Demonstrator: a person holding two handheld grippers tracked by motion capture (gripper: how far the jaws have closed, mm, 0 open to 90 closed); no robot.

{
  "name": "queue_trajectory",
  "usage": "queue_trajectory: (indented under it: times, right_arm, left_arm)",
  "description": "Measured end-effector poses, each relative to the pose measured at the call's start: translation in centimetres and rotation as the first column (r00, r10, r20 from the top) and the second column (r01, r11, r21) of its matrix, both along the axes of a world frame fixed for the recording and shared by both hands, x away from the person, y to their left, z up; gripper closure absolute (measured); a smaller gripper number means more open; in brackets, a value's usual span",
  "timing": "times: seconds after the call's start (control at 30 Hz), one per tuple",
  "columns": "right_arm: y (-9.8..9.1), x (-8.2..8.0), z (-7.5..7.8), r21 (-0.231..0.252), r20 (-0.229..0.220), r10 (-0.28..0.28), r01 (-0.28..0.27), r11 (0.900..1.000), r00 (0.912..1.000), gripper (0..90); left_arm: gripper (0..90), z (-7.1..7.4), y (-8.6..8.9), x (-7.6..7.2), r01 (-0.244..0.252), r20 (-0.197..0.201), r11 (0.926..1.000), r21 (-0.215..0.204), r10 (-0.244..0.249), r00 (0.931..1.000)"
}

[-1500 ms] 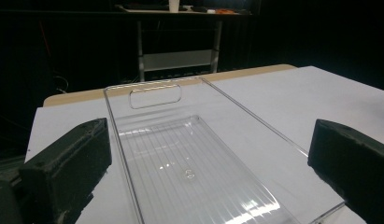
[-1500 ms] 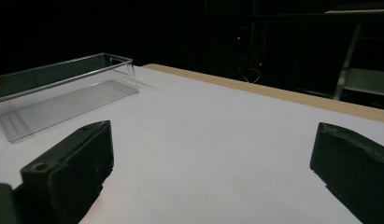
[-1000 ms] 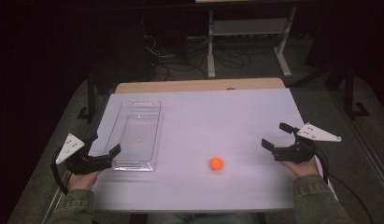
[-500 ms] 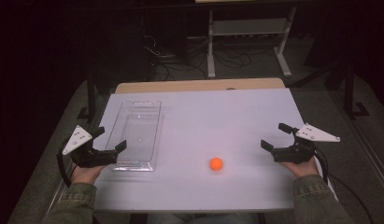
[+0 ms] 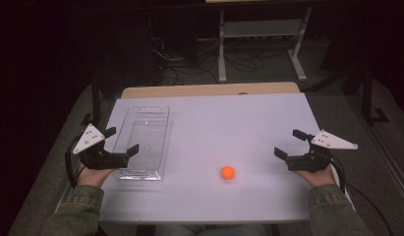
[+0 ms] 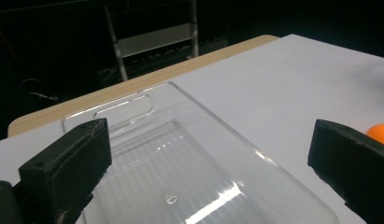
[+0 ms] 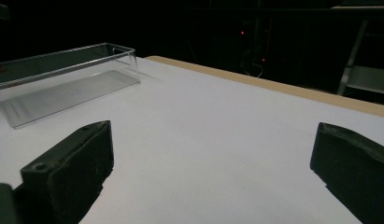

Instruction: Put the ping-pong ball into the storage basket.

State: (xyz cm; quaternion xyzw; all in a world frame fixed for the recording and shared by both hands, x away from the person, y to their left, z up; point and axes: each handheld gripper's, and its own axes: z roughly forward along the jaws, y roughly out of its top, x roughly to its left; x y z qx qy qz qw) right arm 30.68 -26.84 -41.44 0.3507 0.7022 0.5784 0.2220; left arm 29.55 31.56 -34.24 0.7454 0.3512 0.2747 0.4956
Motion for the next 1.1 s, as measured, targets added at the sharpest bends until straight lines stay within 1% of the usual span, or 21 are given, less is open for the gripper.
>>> queue_trajectory:
  times: [0.1, 0.2, 0.33, 0.5, 0.63, 0.73, 0.77, 0.8, 0.83, 0.9, 1.0, 1.1]
  right_arm:
    - [0.0, 0.0, 0.0, -0.002, 0.002, 0.001, -0.001, 1.0, 1.0, 0.0]
    - [0.1, 0.0, 0.0, -0.003, 0.002, 0.003, -0.003, 1.0, 1.0, 0.0]
    - [0.1, 0.0, 0.0, -0.005, 0.0, 0.004, -0.004, 1.0, 1.0, 0.0]
    - [0.2, 0.0, -0.1, -0.007, -0.004, 0.01, -0.01, 0.9999, 0.9999, 0.0]
    - [0.2, 0.0, -0.1, -0.009, -0.004, 0.012, -0.012, 0.9999, 0.9999, 0.0]
    - [0.2, 0.0, -0.1, -0.006, -0.004, 0.016, -0.016, 0.9998, 0.9999, 0.0]
    - [0.2, 0.0, -0.1, -0.006, -0.003, 0.018, -0.018, 0.9998, 0.9998, 0.0]
    - [0.3, 0.0, -0.1, -0.007, -0.005, 0.018, -0.018, 0.9998, 0.9998, 0.0]
    - [0.3, 0.0, -0.1, -0.007, -0.008, 0.018, -0.018, 0.9998, 0.9998, 0.0]
    - [0.4, 0.0, -0.2, -0.012, -0.011, 0.021, -0.022, 0.9997, 0.9997, 0.0]
    - [0.4, 0.0, -0.2, -0.021, -0.011, 0.026, -0.026, 0.9994, 0.9996, 0.0]
    - [0.5, 0.0, -0.2, -0.024, -0.012, 0.029, -0.03, 0.9993, 0.9995, 0.0]
  left_arm:
    - [0.0, 0.5, -0.4, 0.2, 0.018, -0.001, 0.9998, 0.01, -0.018, 0.9998]
    - [0.0, 0.8, -0.8, 0.4, 0.031, -0.005, 0.9991, 0.03, -0.031, 0.9995]
    - [0.0, 1.2, -1.4, 0.8, 0.05, -0.013, 0.998, 0.038, -0.049, 0.9987]
    - [0.0, 1.8, -2.1, 1.3, 0.087, -0.031, 0.9929, 0.082, -0.085, 0.9959]
    - [0.0, 2.1, -2.7, 1.8, 0.113, -0.045, 0.9884, 0.102, -0.109, 0.993]
    - [0.0, 2.2, -3.2, 1.9, 0.13, -0.06, 0.9861, 0.104, -0.124, 0.9905]
    - [0.0, 2.1, -3.4, 2.0, 0.137, -0.063, 0.9844, 0.11, -0.13, 0.9895]
    - [0.0, 2.1, -3.4, 2.0, 0.137, -0.063, 0.9844, 0.11, -0.13, 0.9895]
    - [0.0, 2.0, -3.7, 2.1, 0.144, -0.076, 0.9822, 0.121, -0.135, 0.9879]
    - [0.0, 2.0, -4.0, 2.2, 0.156, -0.082, 0.9787, 0.134, -0.146, 0.9859]
    - [0.0, 2.1, -4.3, 2.4, 0.166, -0.092, 0.9767, 0.136, -0.154, 0.9837]
    - [0.0, 2.3, -4.6, 2.6, 0.179, -0.094, 0.973, 0.146, -0.166, 0.9816]
